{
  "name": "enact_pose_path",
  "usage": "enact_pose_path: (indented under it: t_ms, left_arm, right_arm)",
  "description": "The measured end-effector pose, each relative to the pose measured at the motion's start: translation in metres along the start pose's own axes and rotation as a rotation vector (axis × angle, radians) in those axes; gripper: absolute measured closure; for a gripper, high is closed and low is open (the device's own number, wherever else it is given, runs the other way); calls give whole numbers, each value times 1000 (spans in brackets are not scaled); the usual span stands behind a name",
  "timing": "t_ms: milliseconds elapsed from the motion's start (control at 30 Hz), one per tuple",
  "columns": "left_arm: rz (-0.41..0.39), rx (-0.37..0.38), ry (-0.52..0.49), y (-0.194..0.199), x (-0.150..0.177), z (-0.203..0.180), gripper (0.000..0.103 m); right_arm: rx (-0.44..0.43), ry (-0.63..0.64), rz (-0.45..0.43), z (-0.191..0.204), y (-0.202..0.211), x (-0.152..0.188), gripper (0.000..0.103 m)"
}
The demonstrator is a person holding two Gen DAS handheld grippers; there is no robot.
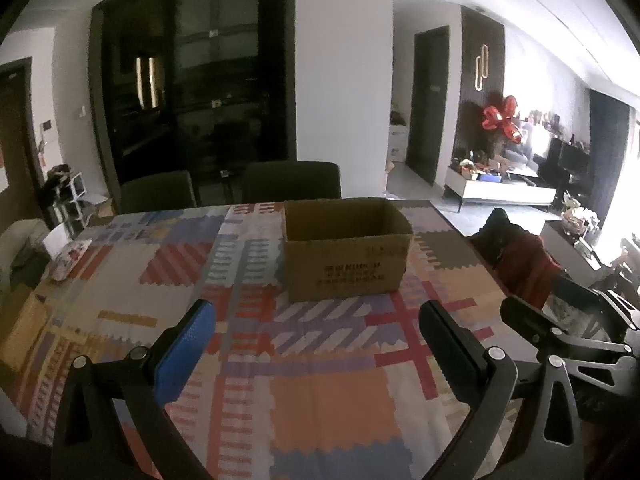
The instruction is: Organize snacks
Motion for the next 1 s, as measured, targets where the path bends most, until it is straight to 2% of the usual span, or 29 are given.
enact_pose_path:
  t_ms: [500,1000]
  left_arm:
    - [-50,-45,22,44,24,-5,0]
    - [-75,-48,31,57,27,-8,0]
  right_arm:
    - [-39,33,-43,0,36,17,20]
    - [-49,34,-56,0,48,21,20]
Point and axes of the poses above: each gripper's, at about its wrist camera, not at the fingertips, and y roughly against the way its jaws point, z to its left, x to its underside, the point moved 1 cm from there along -y, roughly the way its jaws point, and after that the axes turned 12 degrees about y, right-handed, at the moved point
